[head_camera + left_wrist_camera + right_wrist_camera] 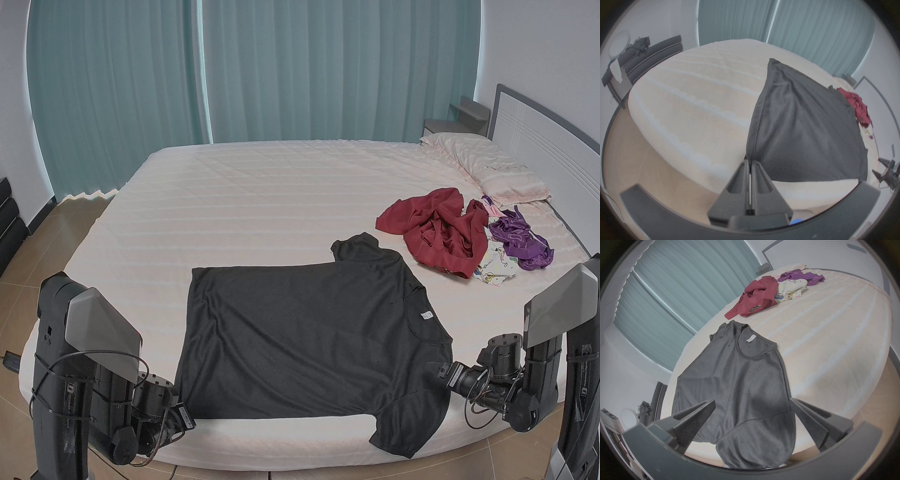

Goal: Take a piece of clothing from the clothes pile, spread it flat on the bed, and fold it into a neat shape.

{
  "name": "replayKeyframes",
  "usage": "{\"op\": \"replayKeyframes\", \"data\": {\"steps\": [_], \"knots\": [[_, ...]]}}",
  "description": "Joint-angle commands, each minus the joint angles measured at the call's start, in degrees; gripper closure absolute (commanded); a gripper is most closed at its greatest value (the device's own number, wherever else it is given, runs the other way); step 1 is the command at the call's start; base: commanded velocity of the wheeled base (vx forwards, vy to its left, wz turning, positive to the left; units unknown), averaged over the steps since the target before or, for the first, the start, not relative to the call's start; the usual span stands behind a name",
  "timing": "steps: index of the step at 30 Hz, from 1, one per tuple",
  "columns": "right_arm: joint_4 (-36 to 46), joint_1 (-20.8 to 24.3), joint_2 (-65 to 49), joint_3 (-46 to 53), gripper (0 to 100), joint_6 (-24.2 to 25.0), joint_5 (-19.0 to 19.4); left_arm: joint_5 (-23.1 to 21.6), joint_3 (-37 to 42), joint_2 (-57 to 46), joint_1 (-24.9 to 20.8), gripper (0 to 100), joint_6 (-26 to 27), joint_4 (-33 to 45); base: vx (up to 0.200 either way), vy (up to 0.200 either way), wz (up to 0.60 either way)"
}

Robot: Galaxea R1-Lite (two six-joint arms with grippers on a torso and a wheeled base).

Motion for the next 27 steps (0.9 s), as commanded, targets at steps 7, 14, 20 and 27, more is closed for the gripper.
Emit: {"op": "replayKeyframes", "data": {"steps": [7, 14, 20, 27], "knots": [[-0.67, -0.85, 0.10, 3.78, 0, -4.06, 2.33, 0.43, 5.86, -0.43, 0.70, 100, 3.75, -0.98, 0.000, 0.000, 0.00], [-0.58, -3.49, 1.33, 4.83, 0, -7.75, 3.65, -0.01, 6.21, -0.25, 3.25, 100, 5.59, -1.07, 0.000, 0.000, 0.00], [-0.58, -6.21, 2.83, 3.95, 0, -9.24, 3.74, -0.80, 5.59, 1.68, 4.04, 100, 5.33, -4.23, 0.000, 0.000, 0.00], [-0.58, -6.30, 6.52, -0.79, 0, -9.86, 4.97, -7.66, 5.86, 3.00, 7.38, 100, 4.98, -7.40, 0.000, 0.000, 0.00]]}}
